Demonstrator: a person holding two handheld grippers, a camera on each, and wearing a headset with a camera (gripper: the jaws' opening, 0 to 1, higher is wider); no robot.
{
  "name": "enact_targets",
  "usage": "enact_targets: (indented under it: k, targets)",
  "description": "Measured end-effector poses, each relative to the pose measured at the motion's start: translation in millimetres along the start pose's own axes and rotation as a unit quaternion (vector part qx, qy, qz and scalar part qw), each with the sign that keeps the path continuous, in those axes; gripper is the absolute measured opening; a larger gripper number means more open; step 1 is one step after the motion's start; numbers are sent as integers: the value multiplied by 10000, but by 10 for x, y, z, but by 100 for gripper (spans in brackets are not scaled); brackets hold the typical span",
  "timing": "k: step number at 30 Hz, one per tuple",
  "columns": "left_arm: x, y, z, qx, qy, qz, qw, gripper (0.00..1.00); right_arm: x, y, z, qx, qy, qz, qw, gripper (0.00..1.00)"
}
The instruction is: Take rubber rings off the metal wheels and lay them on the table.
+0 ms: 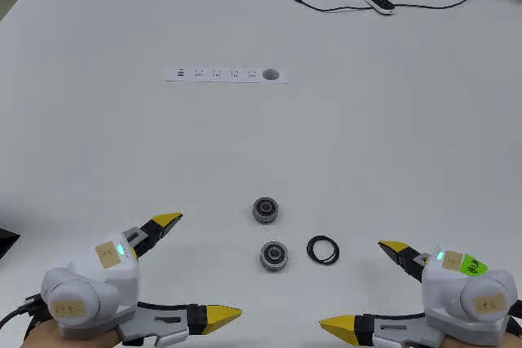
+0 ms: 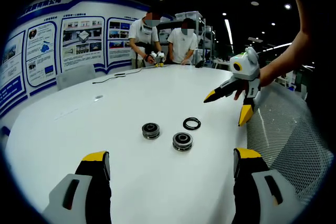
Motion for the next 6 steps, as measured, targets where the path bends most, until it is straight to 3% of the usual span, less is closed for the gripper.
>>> enact_targets:
  k: [6]
  targets:
    - [1, -4, 1, 16, 28, -9, 10000, 100, 7, -5, 0, 8, 8, 12, 10000, 99]
Point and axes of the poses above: the centre of the closed fingertips' face, and the gripper's own axes: z roughly forward along the fingers, y roughly to its left, x roughly out of its underside, the point moved 6 cm from there along -z, roughly backward along the fingers, and after that the axes turned 4 degrees about z, right-handed, at the moved point
